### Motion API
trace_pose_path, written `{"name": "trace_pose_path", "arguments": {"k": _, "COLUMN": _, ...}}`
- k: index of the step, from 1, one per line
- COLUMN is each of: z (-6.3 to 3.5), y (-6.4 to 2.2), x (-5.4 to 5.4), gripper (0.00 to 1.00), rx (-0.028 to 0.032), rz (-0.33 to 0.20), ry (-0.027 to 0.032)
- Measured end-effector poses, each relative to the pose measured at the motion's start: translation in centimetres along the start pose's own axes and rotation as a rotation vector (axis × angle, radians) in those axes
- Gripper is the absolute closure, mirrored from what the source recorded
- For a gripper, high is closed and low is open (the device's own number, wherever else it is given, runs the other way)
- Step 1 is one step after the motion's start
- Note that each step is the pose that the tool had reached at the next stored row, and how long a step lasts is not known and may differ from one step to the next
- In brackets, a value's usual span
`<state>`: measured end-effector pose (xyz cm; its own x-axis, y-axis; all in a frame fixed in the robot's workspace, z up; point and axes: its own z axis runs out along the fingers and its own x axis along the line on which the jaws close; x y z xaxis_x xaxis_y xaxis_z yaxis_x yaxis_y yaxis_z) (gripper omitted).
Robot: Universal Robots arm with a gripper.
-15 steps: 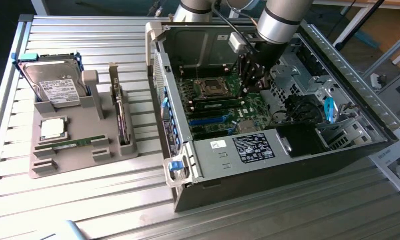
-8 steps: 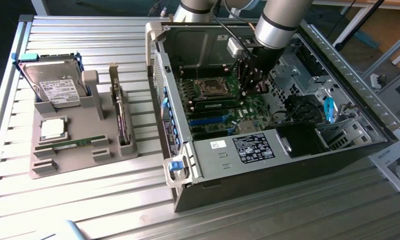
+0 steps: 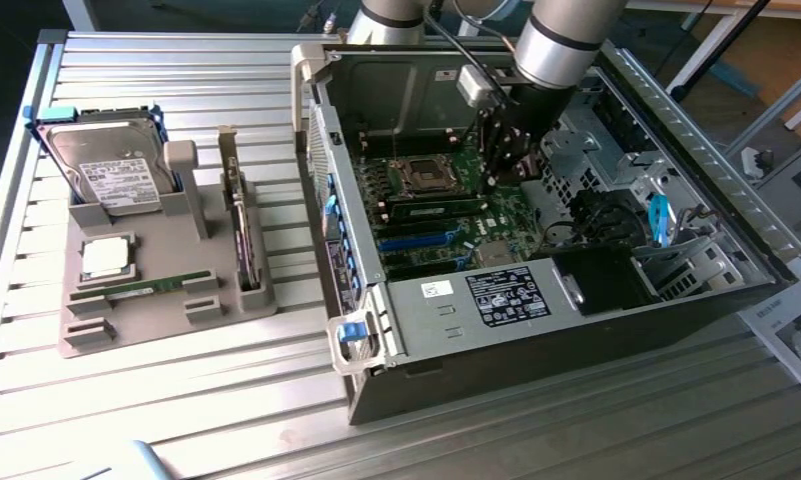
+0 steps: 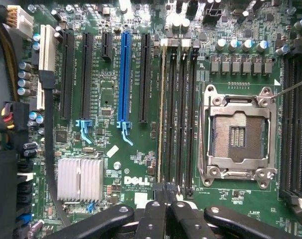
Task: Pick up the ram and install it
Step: 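Press down the ram until it locks into place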
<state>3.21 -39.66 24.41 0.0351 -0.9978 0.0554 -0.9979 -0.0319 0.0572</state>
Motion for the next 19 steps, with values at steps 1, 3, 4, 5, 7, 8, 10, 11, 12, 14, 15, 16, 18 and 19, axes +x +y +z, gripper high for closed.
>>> {"name": "trace_pose_path", "arguments": {"k": 1, "z": 0.00, "y": 0.04, "x": 0.0, "gripper": 0.89, "rx": 0.0001, "rz": 0.000, "ry": -0.0002}}
{"name": "trace_pose_path", "arguments": {"k": 3, "z": 0.04, "y": 0.82, "x": 0.0, "gripper": 0.89, "rx": 0.0001, "rz": 0.000, "ry": 0.0000}}
{"name": "trace_pose_path", "arguments": {"k": 4, "z": 0.08, "y": 1.37, "x": -0.1, "gripper": 0.89, "rx": 0.0001, "rz": 0.000, "ry": -0.0001}}
{"name": "trace_pose_path", "arguments": {"k": 5, "z": 0.16, "y": 2.24, "x": -0.1, "gripper": 0.89, "rx": 0.0002, "rz": 0.000, "ry": -0.0003}}
{"name": "trace_pose_path", "arguments": {"k": 7, "z": 0.23, "y": 3.17, "x": -0.1, "gripper": 0.89, "rx": 0.0001, "rz": 0.000, "ry": 0.0000}}
{"name": "trace_pose_path", "arguments": {"k": 8, "z": 0.26, "y": 3.64, "x": -0.1, "gripper": 0.89, "rx": 0.0000, "rz": 0.000, "ry": 0.0002}}
{"name": "trace_pose_path", "arguments": {"k": 10, "z": 0.37, "y": 4.81, "x": -0.2, "gripper": 0.89, "rx": 0.0001, "rz": 0.000, "ry": 0.0000}}
{"name": "trace_pose_path", "arguments": {"k": 11, "z": 0.42, "y": 5.29, "x": -0.2, "gripper": 0.89, "rx": 0.0001, "rz": 0.000, "ry": -0.0001}}
{"name": "trace_pose_path", "arguments": {"k": 12, "z": 0.48, "y": 5.89, "x": -0.2, "gripper": 0.89, "rx": 0.0002, "rz": 0.000, "ry": -0.0002}}
{"name": "trace_pose_path", "arguments": {"k": 14, "z": 0.67, "y": 8.30, "x": -0.3, "gripper": 0.89, "rx": 0.0001, "rz": 0.000, "ry": 0.0000}}
{"name": "trace_pose_path", "arguments": {"k": 15, "z": 0.72, "y": 8.81, "x": -0.3, "gripper": 0.89, "rx": 0.0001, "rz": 0.000, "ry": -0.0001}}
{"name": "trace_pose_path", "arguments": {"k": 16, "z": 0.76, "y": 9.31, "x": -0.3, "gripper": 0.89, "rx": 0.0002, "rz": 0.000, "ry": -0.0001}}
{"name": "trace_pose_path", "arguments": {"k": 18, "z": 0.83, "y": 10.25, "x": -0.4, "gripper": 0.89, "rx": 0.0001, "rz": 0.000, "ry": 0.0000}}
{"name": "trace_pose_path", "arguments": {"k": 19, "z": 0.89, "y": 10.97, "x": -0.4, "gripper": 0.89, "rx": 0.0002, "rz": 0.000, "ry": -0.0001}}
